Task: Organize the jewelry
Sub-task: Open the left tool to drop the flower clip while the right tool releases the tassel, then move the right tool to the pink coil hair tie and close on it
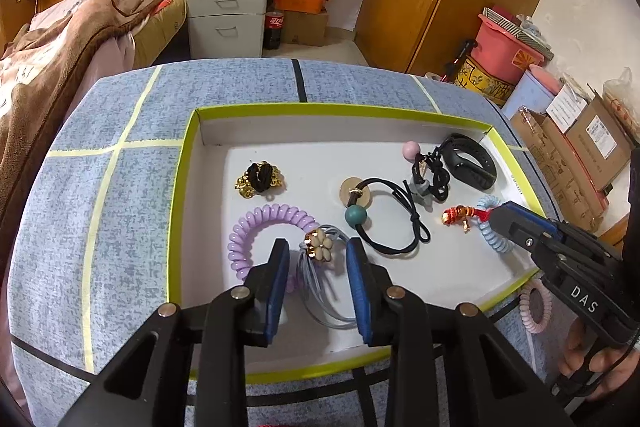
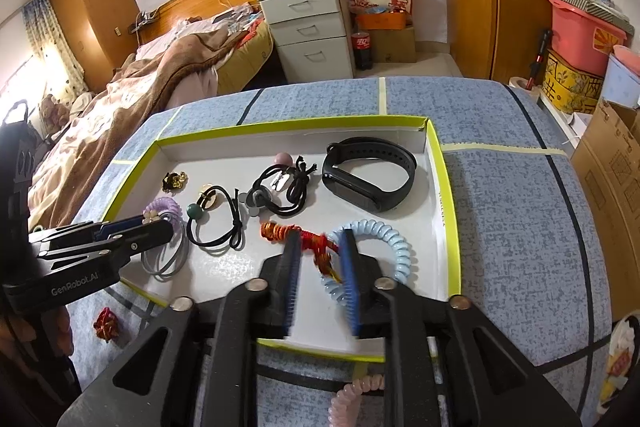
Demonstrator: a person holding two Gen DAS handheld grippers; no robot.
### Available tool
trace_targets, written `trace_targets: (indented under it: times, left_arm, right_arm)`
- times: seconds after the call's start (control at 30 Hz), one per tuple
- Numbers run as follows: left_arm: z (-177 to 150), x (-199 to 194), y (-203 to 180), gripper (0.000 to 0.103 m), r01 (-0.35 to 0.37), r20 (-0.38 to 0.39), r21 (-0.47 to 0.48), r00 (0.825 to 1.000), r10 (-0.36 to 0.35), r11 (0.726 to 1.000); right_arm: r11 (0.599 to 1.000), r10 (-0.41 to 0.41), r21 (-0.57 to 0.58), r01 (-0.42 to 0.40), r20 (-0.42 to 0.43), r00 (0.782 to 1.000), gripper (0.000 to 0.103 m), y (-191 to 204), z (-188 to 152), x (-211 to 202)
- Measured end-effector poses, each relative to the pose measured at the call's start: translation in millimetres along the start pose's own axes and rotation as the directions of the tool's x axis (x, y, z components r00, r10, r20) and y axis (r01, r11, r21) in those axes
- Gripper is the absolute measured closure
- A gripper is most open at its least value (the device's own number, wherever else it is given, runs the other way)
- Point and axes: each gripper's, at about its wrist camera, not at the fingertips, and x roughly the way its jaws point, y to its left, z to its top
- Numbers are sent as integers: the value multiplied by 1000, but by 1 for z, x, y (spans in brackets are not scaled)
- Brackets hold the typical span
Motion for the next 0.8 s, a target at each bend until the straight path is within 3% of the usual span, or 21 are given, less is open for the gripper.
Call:
trace_targets:
  times: [0.1,0.27,0.8]
  left_arm:
    - [-1,-3,-3,65,-9,5,17,1000,9,1000]
    - [-4,-9,-3,56,-19,14,2,1000,19,1000]
    - [-31,-56,-9,52,-31,94,13,995,30,999]
  right_arm:
    - [1000,3,-6,-3,5,1000,66,2,0,-2]
    - [1000,2,-9,-2,12,1000,65,3,-3,-7]
    - [1000,0,-16,1,69,998,61,10,-21,-48]
